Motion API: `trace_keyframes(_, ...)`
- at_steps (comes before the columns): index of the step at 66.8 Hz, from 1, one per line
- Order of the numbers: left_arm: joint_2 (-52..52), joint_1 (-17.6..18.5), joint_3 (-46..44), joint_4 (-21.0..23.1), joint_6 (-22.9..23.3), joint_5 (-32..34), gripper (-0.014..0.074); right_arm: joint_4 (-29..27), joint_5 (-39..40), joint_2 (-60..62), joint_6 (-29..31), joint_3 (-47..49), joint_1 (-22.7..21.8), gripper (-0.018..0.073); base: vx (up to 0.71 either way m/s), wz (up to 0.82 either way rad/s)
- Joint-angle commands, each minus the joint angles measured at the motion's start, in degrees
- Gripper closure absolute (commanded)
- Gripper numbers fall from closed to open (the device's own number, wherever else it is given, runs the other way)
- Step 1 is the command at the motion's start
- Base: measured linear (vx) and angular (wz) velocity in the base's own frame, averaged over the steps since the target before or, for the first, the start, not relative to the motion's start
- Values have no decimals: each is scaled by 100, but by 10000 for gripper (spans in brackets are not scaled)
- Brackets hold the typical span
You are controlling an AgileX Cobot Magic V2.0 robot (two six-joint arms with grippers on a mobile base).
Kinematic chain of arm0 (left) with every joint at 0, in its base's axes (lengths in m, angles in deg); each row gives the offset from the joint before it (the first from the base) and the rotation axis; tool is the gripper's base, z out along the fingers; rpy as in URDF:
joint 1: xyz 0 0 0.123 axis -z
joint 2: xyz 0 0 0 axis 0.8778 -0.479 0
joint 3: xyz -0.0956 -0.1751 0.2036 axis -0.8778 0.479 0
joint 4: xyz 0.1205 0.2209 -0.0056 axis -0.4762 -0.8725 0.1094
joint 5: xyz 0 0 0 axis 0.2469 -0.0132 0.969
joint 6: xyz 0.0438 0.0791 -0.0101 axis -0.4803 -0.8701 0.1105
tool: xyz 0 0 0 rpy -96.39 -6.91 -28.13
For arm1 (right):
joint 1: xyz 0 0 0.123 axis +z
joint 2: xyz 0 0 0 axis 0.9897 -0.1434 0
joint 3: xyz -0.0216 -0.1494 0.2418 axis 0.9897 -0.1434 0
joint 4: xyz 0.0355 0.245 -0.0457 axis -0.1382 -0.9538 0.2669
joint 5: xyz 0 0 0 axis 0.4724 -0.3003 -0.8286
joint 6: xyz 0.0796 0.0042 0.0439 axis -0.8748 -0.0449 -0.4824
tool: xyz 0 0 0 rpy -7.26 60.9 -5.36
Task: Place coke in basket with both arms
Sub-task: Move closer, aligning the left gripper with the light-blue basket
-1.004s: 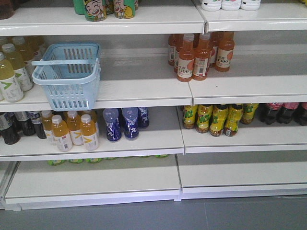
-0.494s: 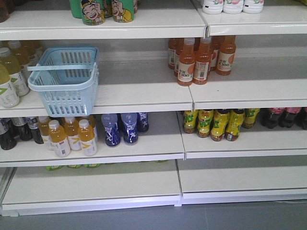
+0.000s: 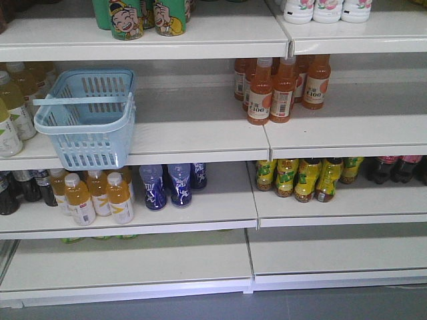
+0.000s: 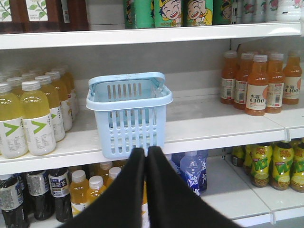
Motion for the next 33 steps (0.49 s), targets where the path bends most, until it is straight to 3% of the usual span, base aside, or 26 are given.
trace_keyframes(1,115,18,25,11,-8,458,603,44,424,83,0,-83,15,568,5,0)
trace_keyframes(33,115,18,25,11,-8,458,603,44,424,83,0,-83,15,568,4,0)
